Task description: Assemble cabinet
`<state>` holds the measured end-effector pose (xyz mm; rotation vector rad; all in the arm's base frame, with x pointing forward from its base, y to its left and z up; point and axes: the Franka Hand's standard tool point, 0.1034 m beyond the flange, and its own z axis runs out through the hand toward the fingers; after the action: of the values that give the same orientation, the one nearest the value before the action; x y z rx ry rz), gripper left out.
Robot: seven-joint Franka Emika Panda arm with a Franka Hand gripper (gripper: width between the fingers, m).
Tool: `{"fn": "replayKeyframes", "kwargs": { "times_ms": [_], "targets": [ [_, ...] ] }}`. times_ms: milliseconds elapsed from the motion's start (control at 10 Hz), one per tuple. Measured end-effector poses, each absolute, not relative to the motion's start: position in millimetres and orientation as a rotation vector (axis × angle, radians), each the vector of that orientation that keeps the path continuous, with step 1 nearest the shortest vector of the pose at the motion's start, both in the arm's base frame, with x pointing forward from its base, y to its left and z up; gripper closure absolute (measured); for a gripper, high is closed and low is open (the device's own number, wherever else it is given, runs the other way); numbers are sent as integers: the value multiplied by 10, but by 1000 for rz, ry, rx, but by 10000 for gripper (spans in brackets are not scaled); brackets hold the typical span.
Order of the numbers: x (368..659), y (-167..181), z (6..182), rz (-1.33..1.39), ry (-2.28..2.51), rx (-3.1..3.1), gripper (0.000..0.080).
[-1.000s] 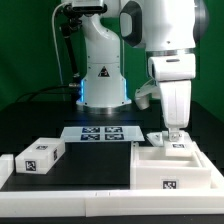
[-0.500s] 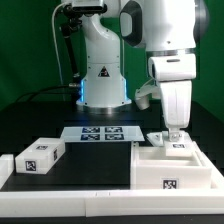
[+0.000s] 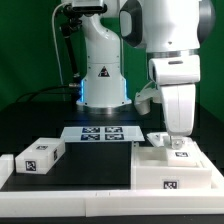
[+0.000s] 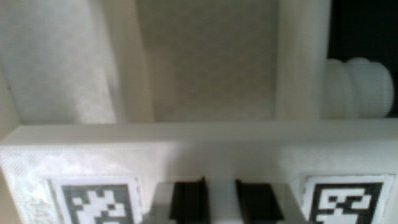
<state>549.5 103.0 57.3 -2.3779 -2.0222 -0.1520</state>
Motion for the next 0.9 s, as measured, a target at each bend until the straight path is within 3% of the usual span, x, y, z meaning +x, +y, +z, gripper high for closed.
{"fn": "replayKeyframes", "kwargs": {
  "times_ms": [400, 900],
  "targets": [
    [5753, 987, 581, -163, -2010, -2389, 729],
    [5764, 976, 569, -116, -1999, -2380, 729]
  ]
}}
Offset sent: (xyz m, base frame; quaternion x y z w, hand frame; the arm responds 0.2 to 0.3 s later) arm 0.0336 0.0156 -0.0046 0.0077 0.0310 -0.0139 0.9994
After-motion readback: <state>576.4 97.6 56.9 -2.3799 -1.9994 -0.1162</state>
